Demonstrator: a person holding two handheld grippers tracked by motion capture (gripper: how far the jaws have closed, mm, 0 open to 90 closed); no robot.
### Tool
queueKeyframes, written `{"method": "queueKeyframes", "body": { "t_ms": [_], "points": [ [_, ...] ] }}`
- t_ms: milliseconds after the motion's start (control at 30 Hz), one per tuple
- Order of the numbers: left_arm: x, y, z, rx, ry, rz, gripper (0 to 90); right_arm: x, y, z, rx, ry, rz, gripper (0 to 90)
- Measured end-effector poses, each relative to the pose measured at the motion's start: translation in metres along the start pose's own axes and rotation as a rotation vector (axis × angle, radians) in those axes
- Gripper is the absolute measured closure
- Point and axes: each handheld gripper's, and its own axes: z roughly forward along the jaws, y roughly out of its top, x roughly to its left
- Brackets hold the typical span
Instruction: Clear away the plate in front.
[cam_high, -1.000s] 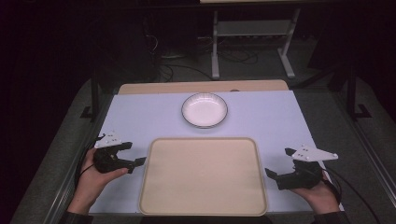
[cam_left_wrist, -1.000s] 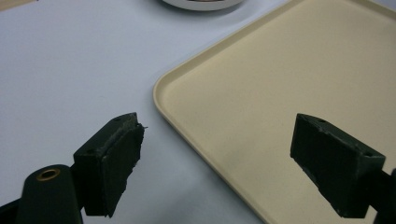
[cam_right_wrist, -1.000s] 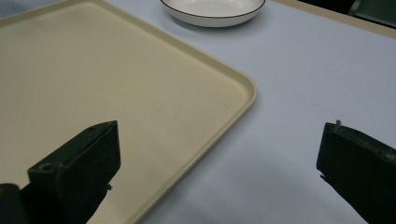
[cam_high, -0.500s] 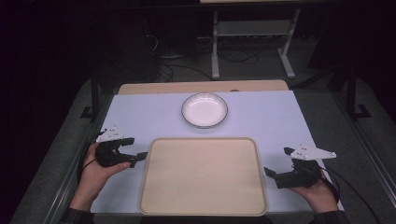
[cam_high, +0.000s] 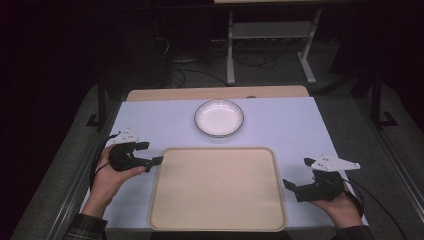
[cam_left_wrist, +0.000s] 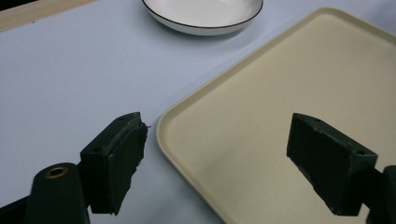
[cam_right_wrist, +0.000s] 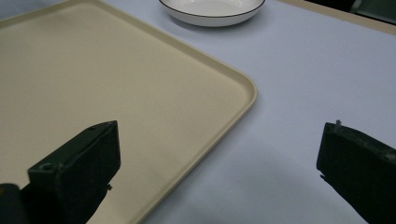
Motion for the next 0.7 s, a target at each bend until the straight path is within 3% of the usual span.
{"method": "queueKeyframes", "body": {
  "t_ms": [700],
  "points": [
    [0.003,0.025,0.024,0.005,-0.033,0.023,21.1,0.000,0.000,0.000,-0.002,-0.001,0.000,0.0]
  ]
}}
